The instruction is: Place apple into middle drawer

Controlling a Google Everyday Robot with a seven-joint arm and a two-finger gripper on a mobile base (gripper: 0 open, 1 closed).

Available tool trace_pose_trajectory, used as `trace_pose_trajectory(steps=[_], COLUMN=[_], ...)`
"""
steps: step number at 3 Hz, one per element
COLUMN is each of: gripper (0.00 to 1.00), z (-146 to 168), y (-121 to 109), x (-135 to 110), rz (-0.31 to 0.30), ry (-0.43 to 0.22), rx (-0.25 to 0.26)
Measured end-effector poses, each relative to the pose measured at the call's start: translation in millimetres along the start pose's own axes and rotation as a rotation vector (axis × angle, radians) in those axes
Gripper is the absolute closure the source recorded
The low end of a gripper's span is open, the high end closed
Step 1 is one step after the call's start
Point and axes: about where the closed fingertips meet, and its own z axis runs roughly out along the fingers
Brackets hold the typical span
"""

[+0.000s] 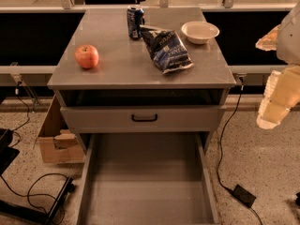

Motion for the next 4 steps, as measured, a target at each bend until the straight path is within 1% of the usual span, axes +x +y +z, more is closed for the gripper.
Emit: trace_pose_trajectory(steps=[1,2,3,4], gripper=[0.0,0.0,0.0,0.0], z=[0.0,12.7,50.3,89.2], y=[0.0,-4.0,-17.2,-27.5], x=[0.0,1.6,-9.3,-40.8], rz=[0.0,0.043,0.113,0.159], ry=[0.0,-0.052,-0.179,-0.319], rx=[0.0,0.016,0.012,0.01])
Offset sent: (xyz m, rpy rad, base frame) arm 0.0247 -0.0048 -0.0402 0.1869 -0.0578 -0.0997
